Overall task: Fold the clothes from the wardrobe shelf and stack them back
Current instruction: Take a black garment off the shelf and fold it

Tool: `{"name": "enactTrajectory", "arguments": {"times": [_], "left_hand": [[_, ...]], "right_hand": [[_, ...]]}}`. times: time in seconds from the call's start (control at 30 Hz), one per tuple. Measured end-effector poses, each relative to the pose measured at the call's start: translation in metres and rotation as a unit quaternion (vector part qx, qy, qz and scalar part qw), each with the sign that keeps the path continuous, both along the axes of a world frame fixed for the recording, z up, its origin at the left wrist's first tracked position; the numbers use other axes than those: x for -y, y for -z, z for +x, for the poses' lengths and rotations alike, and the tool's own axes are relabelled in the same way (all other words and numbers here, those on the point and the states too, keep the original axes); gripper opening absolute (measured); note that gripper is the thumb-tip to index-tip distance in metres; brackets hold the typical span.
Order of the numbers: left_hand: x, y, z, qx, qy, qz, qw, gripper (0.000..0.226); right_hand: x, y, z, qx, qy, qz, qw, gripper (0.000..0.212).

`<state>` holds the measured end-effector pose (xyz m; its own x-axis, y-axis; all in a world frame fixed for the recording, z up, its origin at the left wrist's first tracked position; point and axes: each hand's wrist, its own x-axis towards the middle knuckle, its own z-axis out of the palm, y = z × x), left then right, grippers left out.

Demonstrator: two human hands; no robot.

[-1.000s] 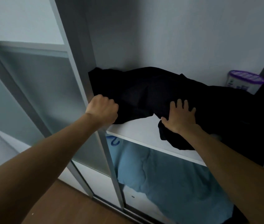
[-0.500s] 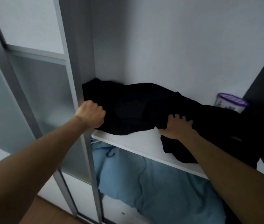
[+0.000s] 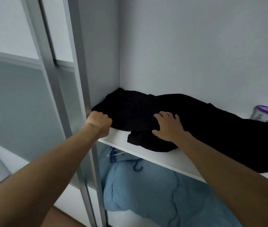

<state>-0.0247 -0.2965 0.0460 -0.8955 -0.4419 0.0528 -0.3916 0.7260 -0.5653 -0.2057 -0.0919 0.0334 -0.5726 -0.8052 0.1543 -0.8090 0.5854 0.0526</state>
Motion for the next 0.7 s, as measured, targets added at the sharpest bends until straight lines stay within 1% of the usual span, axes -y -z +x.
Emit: {"name": "enactTrajectory", "arguments": {"times": [0.07,0.1,0.17,0.23,0.27,0.3,0.33,0.37,0.4,0.43,0.47,0.5,0.53,0.57,0.6,0.63,0.67,0.7], "left_hand": [[0.01,0.003,0.003,-0.003,-0.004,-0.003,1.0,0.027],[0.015,0.003,0.004,-0.001,-0.005,-0.002,1.0,0.026],[0.024,0.003,0.007,0.0,-0.004,0.002,1.0,0.024],[0.031,0.003,0.008,-0.01,-0.001,0.011,1.0,0.023],[0.034,0.005,0.009,-0.031,-0.004,0.032,0.999,0.021],[0.034,0.007,0.008,-0.069,-0.007,0.076,0.995,0.022],[0.034,0.013,0.005,-0.119,-0.015,0.146,0.982,0.025],[0.031,0.018,0.003,-0.174,-0.03,0.235,0.956,0.032],[0.025,0.022,0.0,-0.222,-0.05,0.343,0.912,0.04],[0.019,0.024,-0.003,-0.259,-0.078,0.468,0.842,0.048],[0.013,0.025,-0.008,-0.288,-0.116,0.594,0.742,0.056],[0.007,0.024,-0.013,-0.305,-0.161,0.7,0.625,0.063],[0.002,0.021,-0.018,-0.306,-0.196,0.772,0.522,0.068],[-0.002,0.018,-0.024,-0.3,-0.211,0.817,0.444,0.069],[-0.005,0.015,-0.03,-0.296,-0.21,0.846,0.39,0.066],[-0.011,0.012,-0.037,-0.292,-0.203,0.864,0.356,0.061],[-0.017,0.011,-0.043,-0.296,-0.199,0.867,0.348,0.055],[-0.026,0.011,-0.048,-0.306,-0.198,0.853,0.373,0.048]], "right_hand": [[0.016,0.008,-0.002,-0.031,0.004,0.067,0.997,0.071],[0.022,0.011,-0.003,-0.051,0.008,0.091,0.994,0.067],[0.028,0.015,-0.006,-0.095,0.012,0.097,0.991,0.049],[0.029,0.015,-0.011,-0.121,0.012,0.054,0.991,0.024],[0.029,0.013,-0.013,-0.121,0.01,0.025,0.992,0.017],[0.028,0.01,-0.013,-0.11,0.005,-0.011,0.994,0.014],[0.027,0.006,-0.012,-0.084,-0.004,-0.063,0.994,0.013],[0.026,0.001,-0.008,-0.049,-0.011,-0.127,0.991,0.012],[0.025,-0.006,-0.002,-0.009,-0.016,-0.186,0.982,0.011],[0.024,-0.012,0.005,0.03,-0.022,-0.225,0.974,0.01],[0.022,-0.018,0.015,0.067,-0.035,-0.241,0.968,0.009],[0.019,-0.022,0.028,0.097,-0.056,-0.235,0.966,0.009],[0.015,-0.022,0.043,0.12,-0.085,-0.215,0.966,0.009],[0.011,-0.017,0.06,0.139,-0.115,-0.185,0.966,0.01],[0.007,-0.009,0.079,0.153,-0.143,-0.147,0.967,0.01],[0.004,0.0,0.098,0.164,-0.167,-0.107,0.966,0.01],[0.003,0.01,0.115,0.174,-0.185,-0.073,0.964,0.01],[0.003,0.017,0.127,0.189,-0.192,-0.051,0.962,0.01]]}}
